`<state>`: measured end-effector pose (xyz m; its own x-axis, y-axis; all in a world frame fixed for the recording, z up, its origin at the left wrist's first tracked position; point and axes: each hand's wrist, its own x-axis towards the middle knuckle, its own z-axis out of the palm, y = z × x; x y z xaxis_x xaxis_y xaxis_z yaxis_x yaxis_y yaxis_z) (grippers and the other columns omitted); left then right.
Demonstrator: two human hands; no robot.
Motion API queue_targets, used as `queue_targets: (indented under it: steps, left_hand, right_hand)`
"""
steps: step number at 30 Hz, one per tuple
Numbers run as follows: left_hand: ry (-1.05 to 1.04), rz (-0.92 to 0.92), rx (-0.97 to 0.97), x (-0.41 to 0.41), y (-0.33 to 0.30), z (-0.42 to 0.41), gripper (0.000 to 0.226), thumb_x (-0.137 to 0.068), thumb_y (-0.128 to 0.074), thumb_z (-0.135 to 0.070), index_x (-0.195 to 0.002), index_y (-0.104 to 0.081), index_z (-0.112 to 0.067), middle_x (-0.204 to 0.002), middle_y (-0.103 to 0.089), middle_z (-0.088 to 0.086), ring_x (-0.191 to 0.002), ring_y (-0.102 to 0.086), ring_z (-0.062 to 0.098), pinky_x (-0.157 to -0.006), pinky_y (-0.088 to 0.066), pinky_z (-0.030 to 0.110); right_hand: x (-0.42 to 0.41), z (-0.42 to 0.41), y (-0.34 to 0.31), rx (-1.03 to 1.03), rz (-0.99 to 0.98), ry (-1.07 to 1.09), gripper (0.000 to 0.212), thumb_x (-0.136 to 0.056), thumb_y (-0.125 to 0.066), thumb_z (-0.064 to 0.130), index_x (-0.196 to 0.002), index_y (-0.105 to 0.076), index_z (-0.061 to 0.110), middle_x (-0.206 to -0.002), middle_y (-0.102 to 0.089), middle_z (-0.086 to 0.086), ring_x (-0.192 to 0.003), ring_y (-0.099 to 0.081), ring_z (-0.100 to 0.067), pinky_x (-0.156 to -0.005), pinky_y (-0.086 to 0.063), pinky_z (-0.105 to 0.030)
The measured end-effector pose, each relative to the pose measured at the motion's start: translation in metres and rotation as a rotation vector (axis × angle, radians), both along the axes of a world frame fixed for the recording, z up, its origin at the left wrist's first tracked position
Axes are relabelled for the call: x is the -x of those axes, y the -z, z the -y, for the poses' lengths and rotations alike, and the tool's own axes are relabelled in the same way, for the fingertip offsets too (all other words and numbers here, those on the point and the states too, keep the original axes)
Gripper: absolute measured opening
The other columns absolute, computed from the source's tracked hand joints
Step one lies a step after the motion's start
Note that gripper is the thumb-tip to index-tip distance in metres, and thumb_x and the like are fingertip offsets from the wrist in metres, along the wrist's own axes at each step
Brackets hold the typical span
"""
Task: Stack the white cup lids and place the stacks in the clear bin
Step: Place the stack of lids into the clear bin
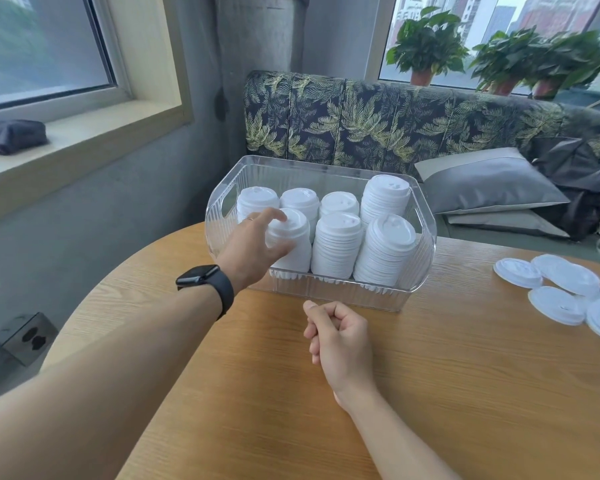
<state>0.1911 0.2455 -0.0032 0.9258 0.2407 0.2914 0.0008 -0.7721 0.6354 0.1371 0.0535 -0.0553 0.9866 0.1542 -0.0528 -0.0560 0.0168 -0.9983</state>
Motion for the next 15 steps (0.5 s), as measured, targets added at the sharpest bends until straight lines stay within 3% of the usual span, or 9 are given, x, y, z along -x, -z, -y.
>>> queue_targets:
  steps: [5, 11, 15]
  left_hand:
    - [0.001, -0.016, -0.011, 0.0033, 0.0049, 0.0045, 0.044, -0.096, -0.069, -0.041, -0.134, -0.051, -0.029, -0.127, -0.063, 0.008, -0.103, -0.065, 0.029, -0.087, -0.054, 0.042]
    - [0.0, -0.011, -0.022, 0.0029, 0.0078, 0.0045, 0.045, -0.096, -0.068, -0.047, -0.133, -0.049, -0.031, -0.131, -0.062, 0.005, -0.107, -0.066, 0.027, -0.087, -0.054, 0.042]
    - [0.001, -0.024, -0.027, 0.0019, 0.009, 0.0035, 0.044, -0.096, -0.068, -0.046, -0.133, -0.05, -0.031, -0.122, -0.067, 0.007, -0.107, -0.066, 0.027, -0.089, -0.055, 0.045]
  right_hand:
    - [0.0008, 0.0001, -0.0007, 0.006, -0.002, 0.007, 0.036, -0.094, -0.074, 0.025, -0.074, -0.061, -0.002, -0.058, -0.061, -0.003, -0.047, -0.048, -0.015, -0.044, -0.039, -0.028]
    - [0.0015, 0.0, -0.0008, 0.008, -0.002, 0.006, 0.035, -0.094, -0.074, 0.026, -0.074, -0.061, -0.001, -0.058, -0.061, -0.002, -0.047, -0.048, -0.015, -0.044, -0.039, -0.029]
    - [0.0006, 0.0003, -0.0007, 0.002, -0.001, 0.005, 0.033, -0.094, -0.074, 0.026, -0.072, -0.062, 0.004, -0.058, -0.061, -0.002, -0.047, -0.048, -0.015, -0.043, -0.038, -0.028]
